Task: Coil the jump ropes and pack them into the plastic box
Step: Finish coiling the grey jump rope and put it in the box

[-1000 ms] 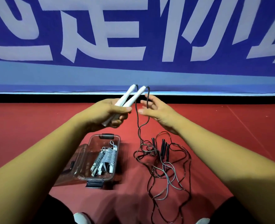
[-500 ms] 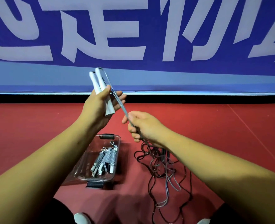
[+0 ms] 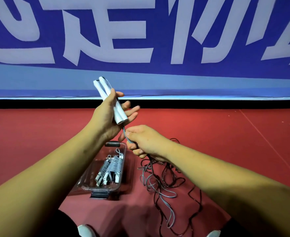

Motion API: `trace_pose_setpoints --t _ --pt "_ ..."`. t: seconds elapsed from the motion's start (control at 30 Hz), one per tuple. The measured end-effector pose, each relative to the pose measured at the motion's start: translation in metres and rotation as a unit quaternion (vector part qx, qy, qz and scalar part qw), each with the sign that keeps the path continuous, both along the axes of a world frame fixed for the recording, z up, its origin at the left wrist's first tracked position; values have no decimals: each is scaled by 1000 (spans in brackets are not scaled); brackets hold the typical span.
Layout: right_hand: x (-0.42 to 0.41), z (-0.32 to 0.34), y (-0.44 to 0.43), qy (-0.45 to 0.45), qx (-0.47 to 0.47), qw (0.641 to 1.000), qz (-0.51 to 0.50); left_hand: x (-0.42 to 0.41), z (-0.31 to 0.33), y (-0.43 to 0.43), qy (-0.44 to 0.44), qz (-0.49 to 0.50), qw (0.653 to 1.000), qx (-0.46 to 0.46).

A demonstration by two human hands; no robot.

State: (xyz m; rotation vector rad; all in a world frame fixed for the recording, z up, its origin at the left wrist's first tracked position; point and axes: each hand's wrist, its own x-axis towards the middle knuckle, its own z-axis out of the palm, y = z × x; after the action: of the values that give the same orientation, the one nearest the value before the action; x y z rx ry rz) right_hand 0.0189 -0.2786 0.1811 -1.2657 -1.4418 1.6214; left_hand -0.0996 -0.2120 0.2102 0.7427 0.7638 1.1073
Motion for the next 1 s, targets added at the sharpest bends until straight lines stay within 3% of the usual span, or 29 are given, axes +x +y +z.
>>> trace_pose_setpoints --t 0.13,0.27,0.33,0.4,0.47,0.57,0.67,1.0 --pt "-5 0 -6 -89 60 993 47 -2 -1 11 65 53 996 22" --pt "1 14 -11 -129 81 984 95 -15 -11 26 248 116 959 78" --pt "11 28 -9 -146 97 980 95 -20 -16 31 379 114 910 123" --pt "24 39 -6 -175 124 973 86 -23 -19 31 528 75 826 181" --pt "40 46 -1 -212 161 962 61 -21 -16 26 592 10 782 194" --pt "63 50 9 -289 230 929 19 -13 -14 15 605 -91 770 181" --pt "80 47 19 -341 265 902 -6 -8 -12 7 578 -172 779 172" --pt "102 45 24 -338 286 897 -10 -10 -12 0 476 -208 842 144"
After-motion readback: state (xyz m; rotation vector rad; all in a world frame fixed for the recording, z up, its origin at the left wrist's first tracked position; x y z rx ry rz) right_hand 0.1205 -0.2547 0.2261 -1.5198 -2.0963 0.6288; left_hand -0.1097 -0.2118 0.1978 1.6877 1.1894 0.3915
